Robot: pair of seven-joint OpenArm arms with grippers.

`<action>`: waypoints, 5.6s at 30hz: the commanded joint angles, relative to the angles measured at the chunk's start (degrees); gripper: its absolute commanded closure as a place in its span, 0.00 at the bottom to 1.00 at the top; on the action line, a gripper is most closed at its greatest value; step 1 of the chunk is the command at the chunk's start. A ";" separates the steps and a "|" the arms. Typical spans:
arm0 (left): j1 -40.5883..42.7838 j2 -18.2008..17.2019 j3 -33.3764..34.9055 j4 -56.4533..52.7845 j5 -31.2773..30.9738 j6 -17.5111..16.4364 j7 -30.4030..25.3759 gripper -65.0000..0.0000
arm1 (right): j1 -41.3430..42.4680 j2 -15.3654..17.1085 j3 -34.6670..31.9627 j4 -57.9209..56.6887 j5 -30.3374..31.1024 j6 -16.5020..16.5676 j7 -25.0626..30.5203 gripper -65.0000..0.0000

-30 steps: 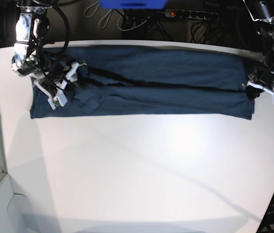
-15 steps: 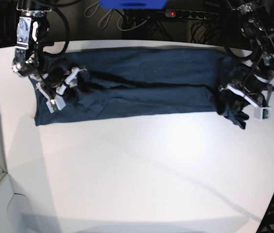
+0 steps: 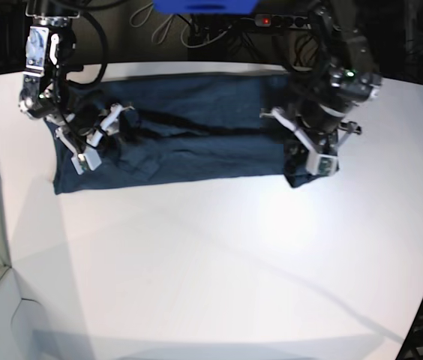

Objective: Layout the t-shirt on the table in an organized manner, then fold the t-shirt properly
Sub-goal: 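Grasp the middle of the strip with the left gripper and fold it over, then lower the folded half with the left gripper and press it flat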

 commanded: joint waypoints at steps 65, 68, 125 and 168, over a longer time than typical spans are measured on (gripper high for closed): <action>-11.11 -0.19 38.17 -11.19 9.24 26.18 -5.46 0.56 | -0.52 0.14 -0.32 -0.44 -2.67 -0.02 -4.66 0.57; -10.05 -0.19 37.90 -9.08 9.24 26.45 -4.93 0.77 | -0.52 0.14 -0.32 -0.44 -2.67 -0.02 -4.66 0.57; -3.02 -19.08 25.68 -6.36 9.24 17.92 1.13 0.99 | 3.08 -1.53 8.91 14.50 -2.67 -0.29 -8.62 0.37; -7.86 -19.43 20.94 -24.56 9.24 17.83 -4.49 0.99 | 6.77 1.19 8.91 -4.05 -2.67 -0.02 -5.54 1.00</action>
